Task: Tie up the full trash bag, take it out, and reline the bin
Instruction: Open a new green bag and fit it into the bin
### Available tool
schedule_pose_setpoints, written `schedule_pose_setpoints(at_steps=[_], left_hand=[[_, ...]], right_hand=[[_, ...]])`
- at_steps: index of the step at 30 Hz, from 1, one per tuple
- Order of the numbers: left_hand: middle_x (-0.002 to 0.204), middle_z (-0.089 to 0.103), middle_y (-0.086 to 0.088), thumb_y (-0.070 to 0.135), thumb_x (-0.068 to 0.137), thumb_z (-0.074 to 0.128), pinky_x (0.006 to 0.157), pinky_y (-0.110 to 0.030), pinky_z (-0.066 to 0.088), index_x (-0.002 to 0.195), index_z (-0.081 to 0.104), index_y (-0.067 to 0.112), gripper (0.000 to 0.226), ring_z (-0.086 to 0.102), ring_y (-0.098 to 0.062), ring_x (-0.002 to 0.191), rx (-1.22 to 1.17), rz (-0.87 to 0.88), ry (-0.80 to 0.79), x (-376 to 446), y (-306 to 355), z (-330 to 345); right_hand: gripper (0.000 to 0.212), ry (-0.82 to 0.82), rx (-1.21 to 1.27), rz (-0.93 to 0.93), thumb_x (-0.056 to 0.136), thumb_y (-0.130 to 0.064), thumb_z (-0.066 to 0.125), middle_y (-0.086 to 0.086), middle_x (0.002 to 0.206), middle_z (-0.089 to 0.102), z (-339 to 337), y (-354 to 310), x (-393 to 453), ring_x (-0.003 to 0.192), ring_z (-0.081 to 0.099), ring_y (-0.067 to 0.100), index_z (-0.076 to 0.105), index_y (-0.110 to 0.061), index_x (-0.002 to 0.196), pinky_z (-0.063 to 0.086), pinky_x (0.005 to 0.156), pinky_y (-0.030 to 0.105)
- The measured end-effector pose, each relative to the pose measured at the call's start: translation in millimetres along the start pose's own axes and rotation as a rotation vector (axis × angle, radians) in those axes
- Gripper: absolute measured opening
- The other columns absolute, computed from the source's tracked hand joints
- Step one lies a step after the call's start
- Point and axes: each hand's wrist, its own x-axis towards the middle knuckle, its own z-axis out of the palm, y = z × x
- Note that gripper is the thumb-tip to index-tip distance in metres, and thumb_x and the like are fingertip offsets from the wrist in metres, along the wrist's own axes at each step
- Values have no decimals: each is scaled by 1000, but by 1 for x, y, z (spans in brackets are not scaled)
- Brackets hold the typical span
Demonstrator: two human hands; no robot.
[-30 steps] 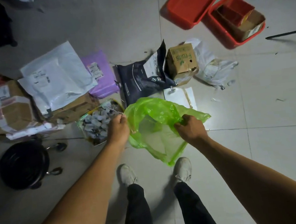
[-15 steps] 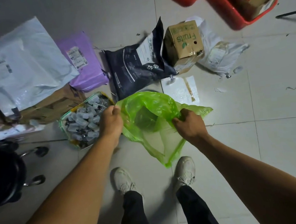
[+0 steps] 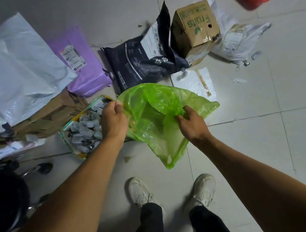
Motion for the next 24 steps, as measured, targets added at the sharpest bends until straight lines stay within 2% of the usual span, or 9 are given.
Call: schedule_pose_setpoints(at_steps=[4,8,12,19,22,24], left_hand=[[62,43,3,22,102,39,58,-33,31,78,50,8,30,40,-15,58,36,15,-4,12,-16,14],[71,50,-5,23,102,38,64,-33,34,83,53,5,30,45,-24,67,102,4,31,26,-34,31],[80,53,-14,22,101,38,66,-34,33,78,49,8,29,47,-27,75,197,41,90,41,-47,48],[84,54,-14,22,102,35,67,-33,31,84,50,11,26,51,-31,79,297,82,81,58,-57,81],[100,62,-19,41,102,30,73,-36,37,99,60,11,42,58,-36,94,280,36,26,63,-63,94],[95,65,-11,65,96,22,77,-38,43,101,61,18,61,59,-30,90,248,62,-49,64,-69,98]], right_hand=[[32,-10,-1,17,94,-26,49,8,104,62,14,13,21,99,57,29,54,-8,121,46,93,41],[35,10,-12,-21,93,-30,52,13,115,65,19,33,49,107,59,34,54,-12,123,47,96,44],[48,51,-52,-70,94,-34,55,14,133,59,19,50,79,120,55,35,48,-12,135,44,101,40],[47,34,-197,-217,92,-35,58,14,126,64,33,65,124,111,60,34,50,-16,135,49,94,38],[49,53,-306,-242,92,-33,58,16,124,64,36,71,140,111,59,36,47,-17,137,48,92,39],[48,60,-351,-252,92,-33,58,15,123,64,33,74,149,110,60,36,47,-19,136,50,91,41]])
